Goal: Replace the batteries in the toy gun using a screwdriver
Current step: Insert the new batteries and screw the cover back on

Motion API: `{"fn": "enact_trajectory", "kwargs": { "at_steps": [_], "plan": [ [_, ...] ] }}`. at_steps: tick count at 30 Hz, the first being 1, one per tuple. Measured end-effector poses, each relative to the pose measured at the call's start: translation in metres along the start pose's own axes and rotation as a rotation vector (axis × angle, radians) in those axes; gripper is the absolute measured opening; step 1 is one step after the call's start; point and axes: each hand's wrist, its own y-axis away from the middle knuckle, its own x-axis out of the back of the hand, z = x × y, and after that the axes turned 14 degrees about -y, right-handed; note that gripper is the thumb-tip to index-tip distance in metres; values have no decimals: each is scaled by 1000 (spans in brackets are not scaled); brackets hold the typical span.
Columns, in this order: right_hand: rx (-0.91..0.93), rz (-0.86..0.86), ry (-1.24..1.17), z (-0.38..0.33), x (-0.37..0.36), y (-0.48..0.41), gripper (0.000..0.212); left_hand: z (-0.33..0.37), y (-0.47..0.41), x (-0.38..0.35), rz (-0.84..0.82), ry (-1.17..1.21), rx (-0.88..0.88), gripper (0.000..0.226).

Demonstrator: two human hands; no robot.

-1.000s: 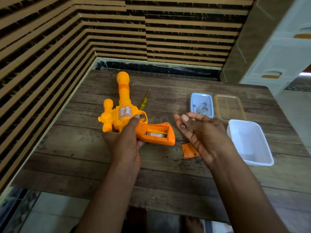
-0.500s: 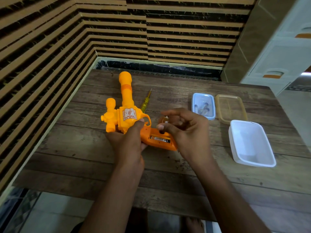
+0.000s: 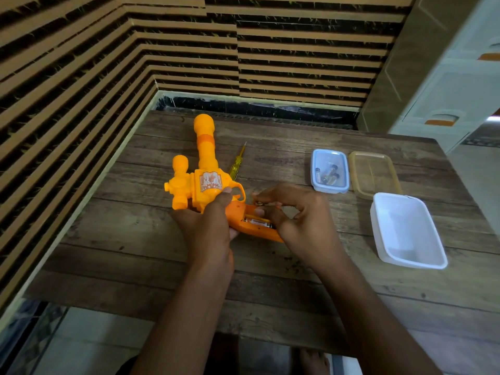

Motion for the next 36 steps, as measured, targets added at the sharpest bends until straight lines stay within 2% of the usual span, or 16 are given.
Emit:
{"fn": "enact_trajectory", "kwargs": {
  "at_steps": [6, 15, 24, 32, 36],
  "plan": [
    [15, -69, 21, 3, 0, -2, 24, -4, -2, 1, 13, -35, 0, 61],
    [-109, 45, -52, 2, -13, -2, 13, -5, 0, 0, -5, -12, -27, 59],
    [-505, 254, -323, -5, -30, -5, 10, -12, 1, -4, 18, -36, -54, 64],
    [-608, 301, -352, -10, -30, -8, 5, -16, -2, -2, 14, -38, -73, 66],
    [-665, 298, -375, -15, -28, -9, 11, -17, -2, -1, 16, -53, -76, 67]
  ]
}}
